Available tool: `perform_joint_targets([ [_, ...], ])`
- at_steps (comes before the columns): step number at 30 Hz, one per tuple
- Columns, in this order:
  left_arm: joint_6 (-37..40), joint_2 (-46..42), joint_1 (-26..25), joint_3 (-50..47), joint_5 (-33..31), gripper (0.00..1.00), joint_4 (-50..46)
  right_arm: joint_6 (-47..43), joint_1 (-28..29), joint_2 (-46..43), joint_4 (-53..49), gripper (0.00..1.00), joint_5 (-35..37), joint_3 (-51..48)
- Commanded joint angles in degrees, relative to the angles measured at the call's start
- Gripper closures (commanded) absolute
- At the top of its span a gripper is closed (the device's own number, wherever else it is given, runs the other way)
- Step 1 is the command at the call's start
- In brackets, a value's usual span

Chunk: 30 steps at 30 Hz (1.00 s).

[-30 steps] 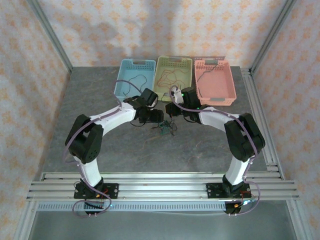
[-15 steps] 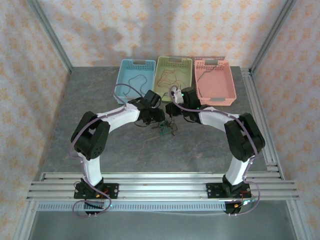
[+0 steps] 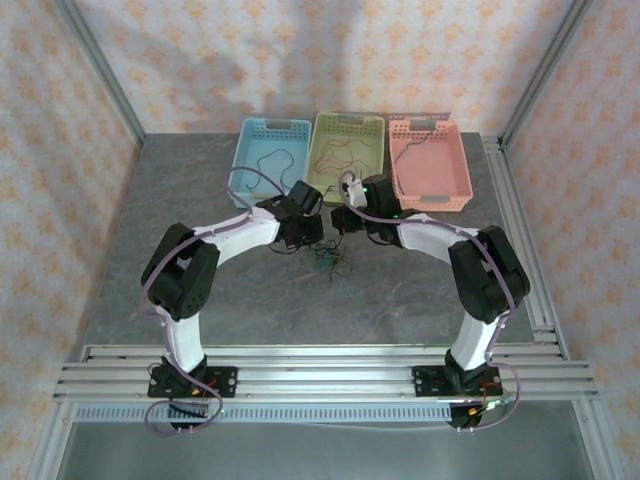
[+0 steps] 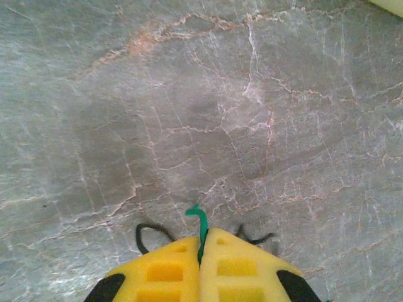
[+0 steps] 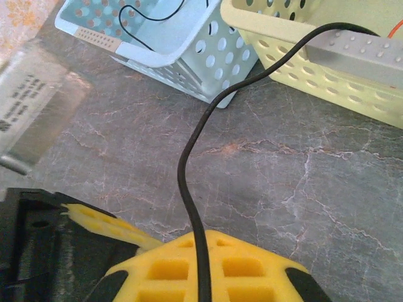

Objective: Untangle the cables

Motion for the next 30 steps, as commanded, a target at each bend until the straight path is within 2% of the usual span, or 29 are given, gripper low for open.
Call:
perform_joint_targets([
  [1,1.08,-6.39,0.22,-2.66,-7.96,1.00,-1.76,-0.16,-0.40,-1.61,1.48,1.00,4.76,-0.44],
  [2,1.03,-7.97,0.84,-3.55,-8.71,1.00,-2.19,0.06,-0.59,-2.25,1.87,1.00,7.71,-1.05],
  [5,0.13,-14.95,5.83,-8.90,-5.13,1.00,-1.10,2.41,-2.42,-4.62,3.59,1.00,16.66,-3.40],
  [8,1.16,-23.91,10.76,-13.82,-8.01,1.00,-3.90,6.75,-5.99,-7.20,5.58,1.00,23.60,-6.68],
  [11,1.09,-33.22,15.84,-19.04,-9.08,1.00,-5.27,11.92,-10.49,-9.56,7.47,1.00,27.03,-9.90],
  [14,0.71,-43.22,19.05,-22.07,-14.65,1.00,-8.56,14.38,-12.47,-11.38,6.81,1.00,32.42,-11.62],
  [16,0.31,-50.53,20.34,-24.13,-21.05,1.00,-10.17,15.28,-13.09,-12.51,6.79,1.00,35.27,-12.68],
  [19,0.28,-59.06,22.22,-26.23,-27.42,1.00,-11.33,16.00,-13.46,-13.62,6.83,1.00,37.86,-13.69],
  [21,0.99,-62.20,22.95,-27.14,-26.33,1.00,-10.34,16.26,-13.75,-13.89,7.18,1.00,37.62,-14.08],
  [23,2.72,-62.77,23.02,-27.76,-21.19,1.00,-7.84,16.11,-13.83,-13.65,8.28,1.00,34.94,-14.08],
  [26,4.12,-59.49,22.95,-27.21,-12.80,1.00,-6.05,15.55,-13.85,-14.06,12.05,1.00,28.95,-15.10],
  [30,4.67,-54.03,22.94,-27.98,-7.40,1.00,-4.05,14.49,-13.73,-17.04,19.56,1.00,22.19,-18.66],
])
